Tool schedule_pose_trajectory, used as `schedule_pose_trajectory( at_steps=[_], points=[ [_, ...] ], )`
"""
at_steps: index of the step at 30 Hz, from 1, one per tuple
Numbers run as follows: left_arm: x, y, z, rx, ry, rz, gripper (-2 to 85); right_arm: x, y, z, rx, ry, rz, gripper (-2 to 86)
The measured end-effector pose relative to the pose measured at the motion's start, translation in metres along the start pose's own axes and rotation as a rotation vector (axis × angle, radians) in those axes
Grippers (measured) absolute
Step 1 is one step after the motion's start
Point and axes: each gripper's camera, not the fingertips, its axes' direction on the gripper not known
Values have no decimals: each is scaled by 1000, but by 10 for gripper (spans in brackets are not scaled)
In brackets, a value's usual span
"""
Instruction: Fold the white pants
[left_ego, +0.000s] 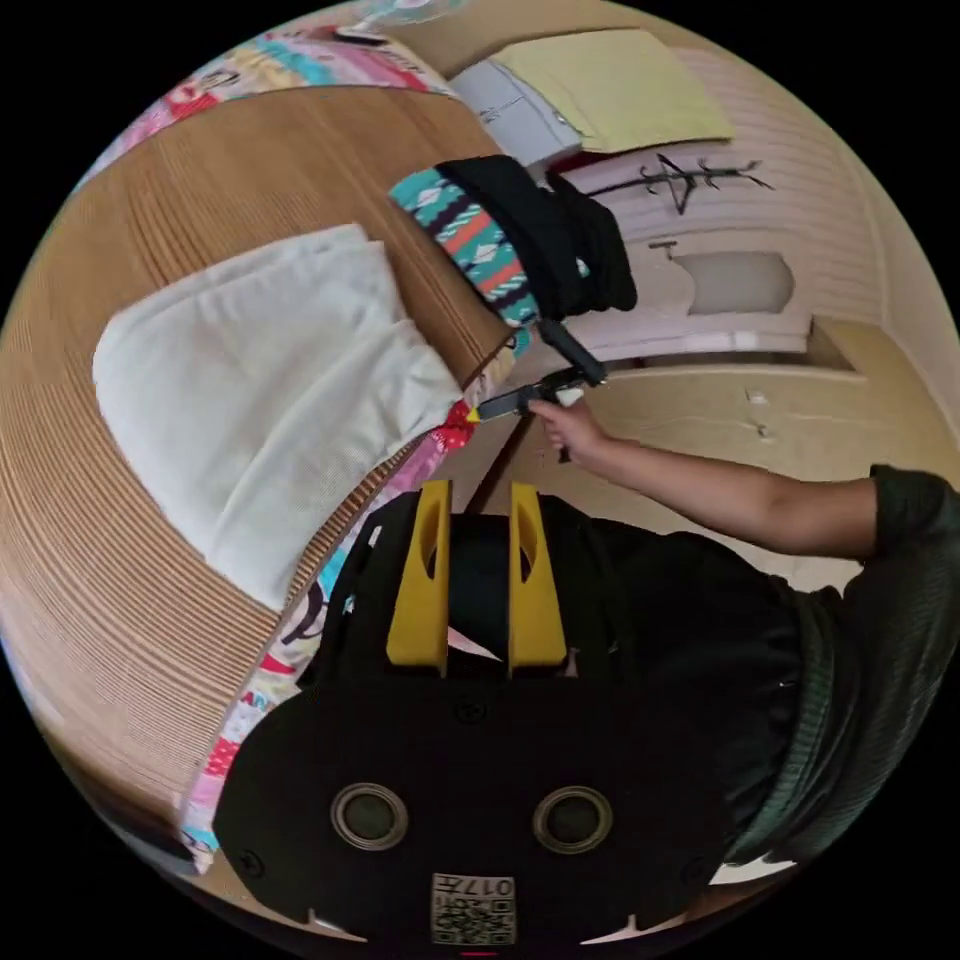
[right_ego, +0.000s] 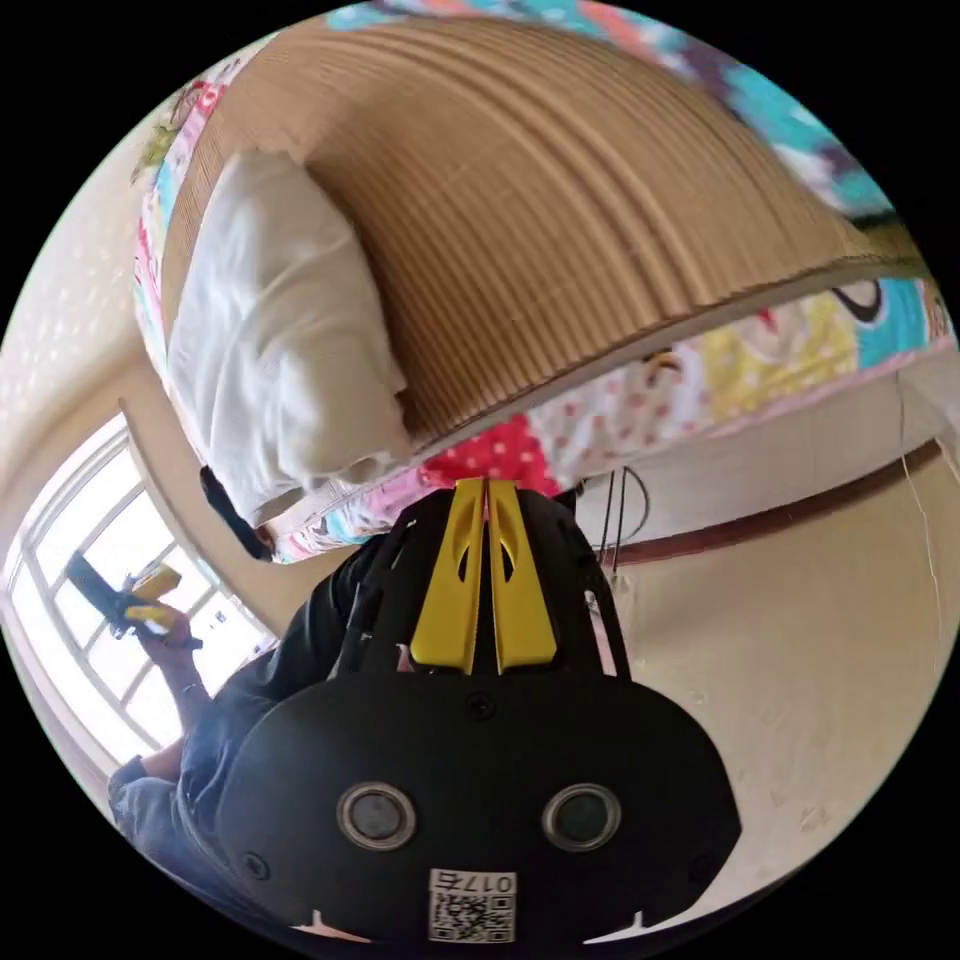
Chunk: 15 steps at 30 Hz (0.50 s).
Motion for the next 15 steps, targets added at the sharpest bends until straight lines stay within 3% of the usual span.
schedule_pose_trajectory(
  at_steps=[4,7,9,11,13,15],
  points=[
    [-107,24,29,8,222,-469,155,-13,-26,-40,120,-127,-205,23],
    [-171,48,65,105,463,-772,202,-80,-73,-59,157,-149,-441,62],
    [-202,56,84,208,604,-910,204,-142,-114,-63,169,-41,-564,133],
    [-231,60,94,436,775,-1040,175,-181,-144,-53,136,86,-616,158],
    [-245,56,85,600,807,-1095,147,-205,-172,-27,28,249,-635,155],
    [-253,36,67,590,715,-1099,142,-212,-186,1,-47,417,-645,135]
  ],
)
